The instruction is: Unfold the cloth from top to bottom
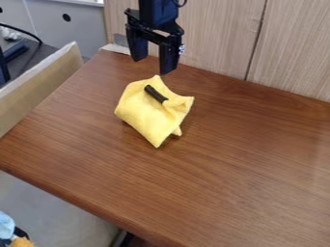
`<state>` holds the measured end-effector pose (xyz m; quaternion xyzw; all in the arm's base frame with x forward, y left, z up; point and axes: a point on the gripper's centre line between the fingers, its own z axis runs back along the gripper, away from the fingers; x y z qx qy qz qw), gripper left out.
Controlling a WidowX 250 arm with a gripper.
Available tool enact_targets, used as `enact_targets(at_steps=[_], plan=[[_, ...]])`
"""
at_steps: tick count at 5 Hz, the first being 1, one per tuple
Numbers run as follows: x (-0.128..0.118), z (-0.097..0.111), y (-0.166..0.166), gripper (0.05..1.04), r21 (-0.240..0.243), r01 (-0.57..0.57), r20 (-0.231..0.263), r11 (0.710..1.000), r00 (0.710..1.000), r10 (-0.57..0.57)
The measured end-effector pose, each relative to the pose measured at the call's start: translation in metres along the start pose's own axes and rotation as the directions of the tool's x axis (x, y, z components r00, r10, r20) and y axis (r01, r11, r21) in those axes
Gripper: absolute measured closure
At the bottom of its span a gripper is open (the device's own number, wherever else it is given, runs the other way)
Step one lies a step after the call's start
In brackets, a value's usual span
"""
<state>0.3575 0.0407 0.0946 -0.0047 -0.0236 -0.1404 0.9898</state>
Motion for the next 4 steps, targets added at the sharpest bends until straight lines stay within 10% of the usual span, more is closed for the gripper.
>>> enact_targets(at_steps=[4], plan=[[-0.005,-0.042,-0.014,0.083,0.007,-0.290,-0.081,0.957,0.954,0.290]])
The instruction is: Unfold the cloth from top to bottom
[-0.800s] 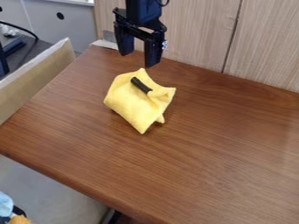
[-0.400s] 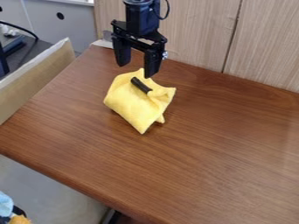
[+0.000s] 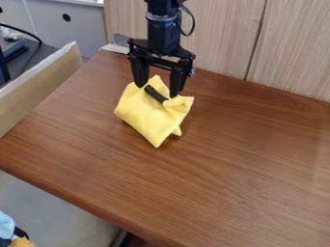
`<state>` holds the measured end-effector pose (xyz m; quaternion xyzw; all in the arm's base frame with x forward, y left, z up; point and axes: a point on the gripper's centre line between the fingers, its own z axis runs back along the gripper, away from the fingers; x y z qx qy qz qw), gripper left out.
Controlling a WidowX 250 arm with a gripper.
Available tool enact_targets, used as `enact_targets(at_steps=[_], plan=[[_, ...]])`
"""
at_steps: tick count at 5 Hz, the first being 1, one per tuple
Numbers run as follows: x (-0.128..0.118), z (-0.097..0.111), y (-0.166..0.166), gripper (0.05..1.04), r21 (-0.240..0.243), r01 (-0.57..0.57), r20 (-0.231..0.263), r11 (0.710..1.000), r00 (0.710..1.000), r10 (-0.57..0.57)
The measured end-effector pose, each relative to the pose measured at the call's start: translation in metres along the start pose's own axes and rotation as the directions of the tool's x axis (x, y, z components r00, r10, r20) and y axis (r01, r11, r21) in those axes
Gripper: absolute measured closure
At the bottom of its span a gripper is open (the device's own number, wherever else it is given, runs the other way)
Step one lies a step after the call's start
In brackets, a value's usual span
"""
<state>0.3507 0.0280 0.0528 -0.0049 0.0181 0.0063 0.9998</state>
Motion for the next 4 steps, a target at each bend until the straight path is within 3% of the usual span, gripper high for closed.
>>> enact_targets(at_steps=[3,4], plan=[[0.004,-0.029,0.001,0.083,-0.188,-0.053,0.032,0.981,0.998,0.060],[0.004,-0.029,0.003,0.083,-0.195,-0.058,0.038,0.979,0.997,0.066]])
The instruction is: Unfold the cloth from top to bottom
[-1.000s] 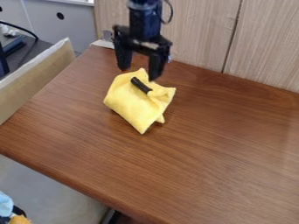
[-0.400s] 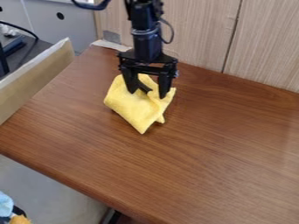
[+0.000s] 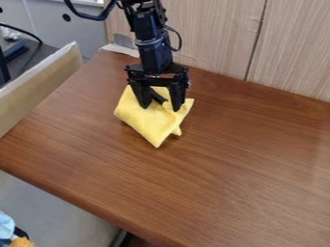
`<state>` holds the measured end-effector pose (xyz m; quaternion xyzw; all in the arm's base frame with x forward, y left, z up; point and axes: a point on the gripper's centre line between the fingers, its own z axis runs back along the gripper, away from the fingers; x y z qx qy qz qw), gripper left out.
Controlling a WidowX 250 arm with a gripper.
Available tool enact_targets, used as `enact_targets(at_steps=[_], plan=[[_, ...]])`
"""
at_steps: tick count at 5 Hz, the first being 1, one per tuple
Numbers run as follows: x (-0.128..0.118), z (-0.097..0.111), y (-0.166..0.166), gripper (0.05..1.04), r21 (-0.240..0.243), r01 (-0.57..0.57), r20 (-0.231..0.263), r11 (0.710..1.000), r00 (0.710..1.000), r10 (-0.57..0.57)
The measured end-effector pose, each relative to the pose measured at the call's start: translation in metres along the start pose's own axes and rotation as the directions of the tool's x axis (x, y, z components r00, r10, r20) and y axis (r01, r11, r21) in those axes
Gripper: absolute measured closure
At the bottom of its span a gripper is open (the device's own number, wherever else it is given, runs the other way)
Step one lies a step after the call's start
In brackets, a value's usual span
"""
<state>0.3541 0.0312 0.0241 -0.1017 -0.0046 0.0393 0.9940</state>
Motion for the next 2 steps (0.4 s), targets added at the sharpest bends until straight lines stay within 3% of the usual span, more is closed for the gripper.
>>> enact_targets(at_steps=[1,2], plan=[[0.0015,-0.0007,0.0053,0.136,-0.028,-0.012,0.013,1.000,1.000,0.012],[0.0034,-0.0054,0.0099,0.417,-0.022,0.001,0.002,1.000,1.000,-0.001]])
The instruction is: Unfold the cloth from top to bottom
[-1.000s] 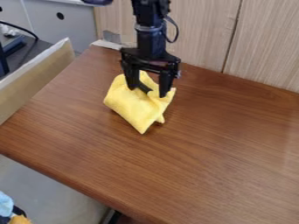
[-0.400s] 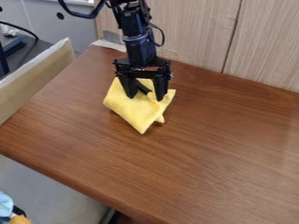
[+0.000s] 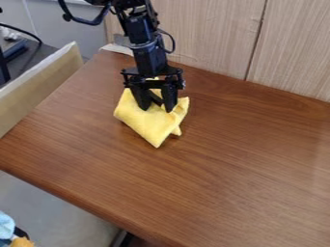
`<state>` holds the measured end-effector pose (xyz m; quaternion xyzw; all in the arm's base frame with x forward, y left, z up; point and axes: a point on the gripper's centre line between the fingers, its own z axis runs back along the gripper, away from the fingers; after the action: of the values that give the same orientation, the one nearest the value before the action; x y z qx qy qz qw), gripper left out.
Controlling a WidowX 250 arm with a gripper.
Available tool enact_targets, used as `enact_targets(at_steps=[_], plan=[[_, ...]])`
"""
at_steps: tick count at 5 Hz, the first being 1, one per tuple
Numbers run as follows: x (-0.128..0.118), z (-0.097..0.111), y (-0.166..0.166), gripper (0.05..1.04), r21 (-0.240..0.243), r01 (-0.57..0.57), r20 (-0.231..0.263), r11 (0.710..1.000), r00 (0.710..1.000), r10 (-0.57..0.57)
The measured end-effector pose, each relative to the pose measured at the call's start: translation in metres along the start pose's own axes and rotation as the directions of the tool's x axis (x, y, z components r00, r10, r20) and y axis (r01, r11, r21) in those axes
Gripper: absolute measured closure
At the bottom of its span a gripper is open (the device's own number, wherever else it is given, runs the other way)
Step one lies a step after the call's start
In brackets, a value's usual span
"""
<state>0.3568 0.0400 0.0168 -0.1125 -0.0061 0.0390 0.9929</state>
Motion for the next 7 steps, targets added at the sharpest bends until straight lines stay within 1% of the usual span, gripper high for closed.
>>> enact_targets(at_steps=[1,2,3,5,6,7], plan=[[0.001,0.000,0.000,0.716,0.000,0.011,-0.007,1.000,1.000,-0.011],[0.001,0.000,0.000,0.922,0.002,0.014,-0.007,1.000,1.000,-0.014],[0.001,0.000,0.000,1.012,0.002,0.017,-0.006,1.000,1.000,-0.017],[-0.002,0.004,0.003,1.025,0.021,0.024,-0.011,0.999,1.000,-0.024],[-0.010,0.032,0.004,1.029,0.038,-0.014,0.056,0.999,0.998,0.012],[-0.023,0.057,0.019,1.029,0.054,-0.066,0.105,0.996,0.993,0.060]])
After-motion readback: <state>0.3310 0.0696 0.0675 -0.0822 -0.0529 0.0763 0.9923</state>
